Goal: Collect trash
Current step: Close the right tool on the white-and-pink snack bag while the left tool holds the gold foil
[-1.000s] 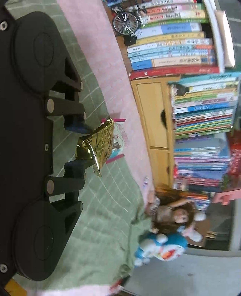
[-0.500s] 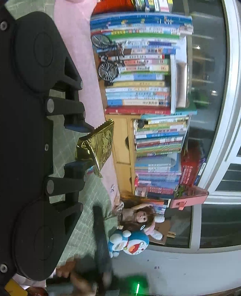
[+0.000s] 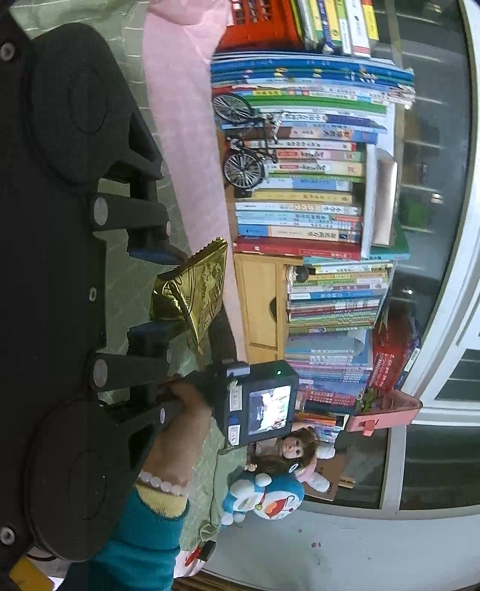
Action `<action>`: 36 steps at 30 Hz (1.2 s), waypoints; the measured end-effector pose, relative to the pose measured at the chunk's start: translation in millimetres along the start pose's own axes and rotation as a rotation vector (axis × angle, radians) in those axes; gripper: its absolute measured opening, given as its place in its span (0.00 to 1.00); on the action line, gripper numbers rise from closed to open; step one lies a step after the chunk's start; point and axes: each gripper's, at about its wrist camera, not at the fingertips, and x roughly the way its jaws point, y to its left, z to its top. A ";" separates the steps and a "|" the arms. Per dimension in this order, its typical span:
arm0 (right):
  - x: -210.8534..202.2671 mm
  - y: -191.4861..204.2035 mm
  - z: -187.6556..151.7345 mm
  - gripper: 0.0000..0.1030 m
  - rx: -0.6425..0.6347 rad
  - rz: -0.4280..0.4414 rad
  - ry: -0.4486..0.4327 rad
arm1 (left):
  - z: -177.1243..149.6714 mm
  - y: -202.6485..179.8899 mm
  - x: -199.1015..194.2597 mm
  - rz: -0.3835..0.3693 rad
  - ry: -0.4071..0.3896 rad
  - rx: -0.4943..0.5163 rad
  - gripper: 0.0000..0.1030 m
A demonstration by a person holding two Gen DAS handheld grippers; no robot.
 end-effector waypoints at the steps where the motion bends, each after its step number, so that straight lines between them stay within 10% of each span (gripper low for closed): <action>1: 1.8 3.7 0.9 1.00 -0.006 -0.008 -0.004 | -1.3 1.4 -0.6 0.003 0.003 -0.004 0.29; 8: 10.9 11.3 3.1 0.96 -0.029 -0.045 0.025 | -9.0 5.1 -5.7 -0.016 -0.002 -0.015 0.31; 19: -8.5 11.2 -2.2 0.61 -0.053 0.021 -0.020 | -15.6 8.4 -5.5 -0.031 0.000 -0.054 0.31; 36: -136.0 -62.3 -30.0 0.60 -0.133 0.455 -0.082 | -24.6 -32.4 -40.7 -0.028 -0.002 -0.015 0.31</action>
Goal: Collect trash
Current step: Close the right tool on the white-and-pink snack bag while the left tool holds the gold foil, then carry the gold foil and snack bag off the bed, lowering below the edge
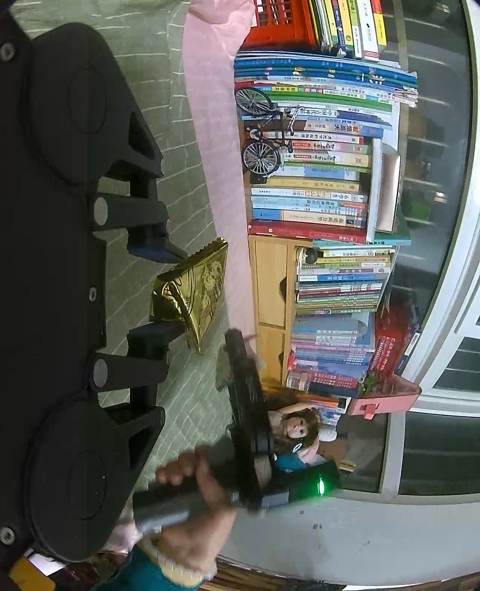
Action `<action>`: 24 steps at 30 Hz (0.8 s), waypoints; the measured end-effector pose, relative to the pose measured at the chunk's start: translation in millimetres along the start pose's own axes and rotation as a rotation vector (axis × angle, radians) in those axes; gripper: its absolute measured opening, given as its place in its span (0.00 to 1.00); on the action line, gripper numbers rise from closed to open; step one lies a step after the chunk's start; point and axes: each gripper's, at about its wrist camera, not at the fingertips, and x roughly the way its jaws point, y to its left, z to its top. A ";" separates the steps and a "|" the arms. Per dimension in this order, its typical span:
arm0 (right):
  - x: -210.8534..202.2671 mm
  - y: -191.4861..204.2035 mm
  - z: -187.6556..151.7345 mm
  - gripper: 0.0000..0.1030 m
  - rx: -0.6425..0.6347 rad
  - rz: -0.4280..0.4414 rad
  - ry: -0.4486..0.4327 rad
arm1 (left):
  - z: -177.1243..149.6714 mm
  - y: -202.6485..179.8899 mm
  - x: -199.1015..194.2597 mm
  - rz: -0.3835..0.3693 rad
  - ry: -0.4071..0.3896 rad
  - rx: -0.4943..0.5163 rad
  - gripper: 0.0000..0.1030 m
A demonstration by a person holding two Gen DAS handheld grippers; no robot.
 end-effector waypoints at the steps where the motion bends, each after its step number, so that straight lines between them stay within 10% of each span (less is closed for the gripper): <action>1: -11.3 2.4 -3.1 0.60 -0.020 0.016 -0.012 | -1.8 -3.3 -3.5 -0.001 -0.004 -0.003 0.31; 24: -154.1 16.2 -87.0 0.63 -0.168 0.238 -0.023 | -57.8 -79.7 -94.3 0.015 0.016 -0.026 0.32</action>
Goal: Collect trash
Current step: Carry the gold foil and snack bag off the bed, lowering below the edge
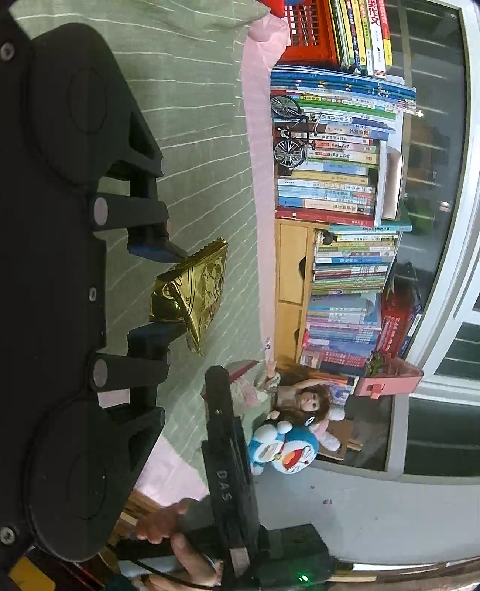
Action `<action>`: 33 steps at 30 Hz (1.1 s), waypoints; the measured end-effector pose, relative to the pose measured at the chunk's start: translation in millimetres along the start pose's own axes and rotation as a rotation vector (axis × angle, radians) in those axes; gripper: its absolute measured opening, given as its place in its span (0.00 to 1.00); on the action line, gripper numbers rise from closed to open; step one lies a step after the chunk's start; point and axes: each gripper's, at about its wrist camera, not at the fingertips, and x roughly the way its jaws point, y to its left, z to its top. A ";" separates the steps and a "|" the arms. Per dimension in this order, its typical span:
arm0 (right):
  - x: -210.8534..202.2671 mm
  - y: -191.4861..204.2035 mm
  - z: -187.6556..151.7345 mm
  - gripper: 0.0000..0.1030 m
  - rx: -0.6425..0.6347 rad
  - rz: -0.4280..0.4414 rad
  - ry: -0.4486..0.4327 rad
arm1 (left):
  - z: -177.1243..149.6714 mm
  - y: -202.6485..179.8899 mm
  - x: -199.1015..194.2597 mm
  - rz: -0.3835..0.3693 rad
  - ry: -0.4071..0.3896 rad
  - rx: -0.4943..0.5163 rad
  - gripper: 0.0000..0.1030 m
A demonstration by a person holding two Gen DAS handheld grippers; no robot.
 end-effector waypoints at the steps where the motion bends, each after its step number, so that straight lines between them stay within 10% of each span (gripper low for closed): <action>1: -6.3 1.6 -3.3 0.64 -0.010 -0.003 -0.004 | -4.5 -4.5 -3.3 -0.004 0.001 -0.003 0.32; 33: -94.8 30.9 -126.0 0.64 -0.049 0.082 0.142 | -125.5 -87.7 -77.5 -0.081 0.150 -0.085 0.32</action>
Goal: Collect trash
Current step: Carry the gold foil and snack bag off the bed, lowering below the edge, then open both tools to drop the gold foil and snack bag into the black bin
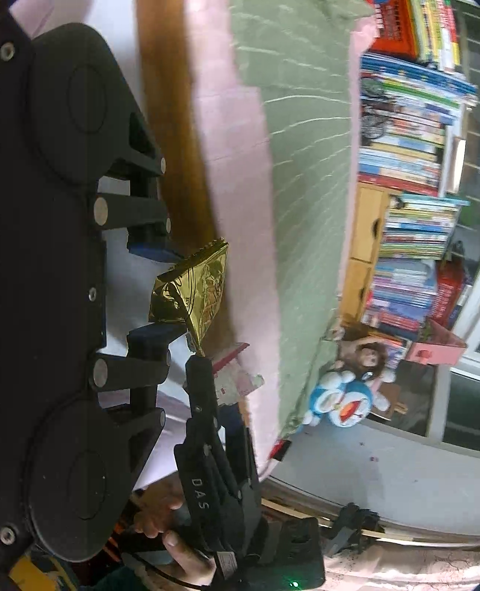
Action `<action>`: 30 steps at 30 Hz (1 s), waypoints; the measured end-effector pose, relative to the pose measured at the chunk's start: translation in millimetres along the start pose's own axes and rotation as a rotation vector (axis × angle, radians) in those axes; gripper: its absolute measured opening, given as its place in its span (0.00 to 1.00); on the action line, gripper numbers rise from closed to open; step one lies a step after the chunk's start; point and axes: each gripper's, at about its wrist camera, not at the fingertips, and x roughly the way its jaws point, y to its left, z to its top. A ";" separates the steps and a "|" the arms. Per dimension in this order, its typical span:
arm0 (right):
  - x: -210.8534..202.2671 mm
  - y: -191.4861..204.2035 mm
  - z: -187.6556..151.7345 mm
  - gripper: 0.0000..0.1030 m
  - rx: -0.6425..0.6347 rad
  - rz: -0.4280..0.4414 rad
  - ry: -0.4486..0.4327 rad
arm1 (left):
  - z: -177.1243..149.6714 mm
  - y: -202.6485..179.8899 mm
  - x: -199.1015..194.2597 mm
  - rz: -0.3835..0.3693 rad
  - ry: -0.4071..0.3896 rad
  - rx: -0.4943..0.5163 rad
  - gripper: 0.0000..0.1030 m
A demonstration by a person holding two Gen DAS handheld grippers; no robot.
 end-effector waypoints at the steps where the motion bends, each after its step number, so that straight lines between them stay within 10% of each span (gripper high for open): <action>1: 1.4 0.6 -3.8 0.64 0.000 -0.009 0.009 | -4.7 0.7 2.7 -0.002 0.011 -0.013 0.32; 20: 22.6 -0.7 -51.0 0.64 0.022 -0.028 0.156 | -68.6 0.3 54.1 0.040 0.257 -0.066 0.38; 27: 25.0 -5.1 -49.7 0.64 0.035 -0.044 0.163 | -67.3 -1.4 65.9 0.112 0.267 -0.016 1.00; 30: 25.1 -5.7 -50.6 0.64 0.041 -0.053 0.167 | -68.5 -3.4 70.2 0.152 0.285 0.032 1.00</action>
